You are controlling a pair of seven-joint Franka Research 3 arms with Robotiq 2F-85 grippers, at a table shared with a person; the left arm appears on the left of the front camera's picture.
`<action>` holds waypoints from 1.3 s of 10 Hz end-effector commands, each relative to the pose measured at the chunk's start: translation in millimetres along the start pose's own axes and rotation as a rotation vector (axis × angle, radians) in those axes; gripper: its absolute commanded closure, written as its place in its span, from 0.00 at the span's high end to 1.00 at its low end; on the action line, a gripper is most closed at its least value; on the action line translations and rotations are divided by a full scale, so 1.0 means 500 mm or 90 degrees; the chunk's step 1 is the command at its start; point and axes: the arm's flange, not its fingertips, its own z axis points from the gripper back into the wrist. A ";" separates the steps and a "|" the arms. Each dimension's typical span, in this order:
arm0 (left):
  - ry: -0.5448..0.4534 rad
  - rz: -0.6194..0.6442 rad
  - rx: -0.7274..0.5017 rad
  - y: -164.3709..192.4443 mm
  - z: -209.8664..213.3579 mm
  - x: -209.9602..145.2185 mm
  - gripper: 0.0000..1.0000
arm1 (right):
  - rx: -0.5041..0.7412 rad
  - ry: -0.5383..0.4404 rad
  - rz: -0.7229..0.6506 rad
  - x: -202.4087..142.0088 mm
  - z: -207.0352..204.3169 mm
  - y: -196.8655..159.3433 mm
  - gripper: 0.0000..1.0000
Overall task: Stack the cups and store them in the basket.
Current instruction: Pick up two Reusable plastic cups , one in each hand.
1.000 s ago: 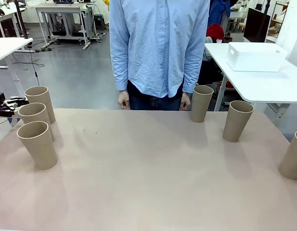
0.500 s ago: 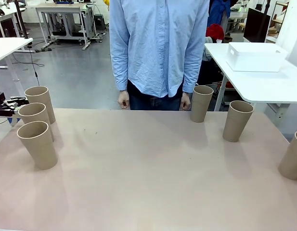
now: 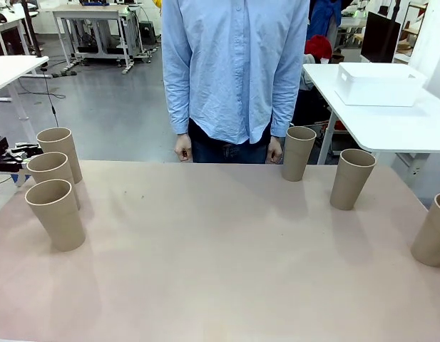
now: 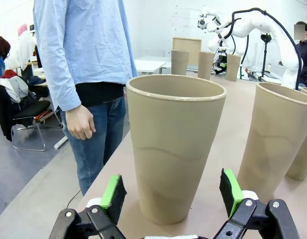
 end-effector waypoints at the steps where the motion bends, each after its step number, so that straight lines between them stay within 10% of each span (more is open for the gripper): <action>1: -0.022 0.009 0.012 -0.016 -0.017 0.016 1.00 | -0.024 -0.013 0.009 0.008 -0.015 -0.003 1.00; 13: -0.033 0.003 -0.007 -0.021 -0.043 0.022 1.00 | 0.023 -0.014 -0.016 0.003 -0.021 0.007 1.00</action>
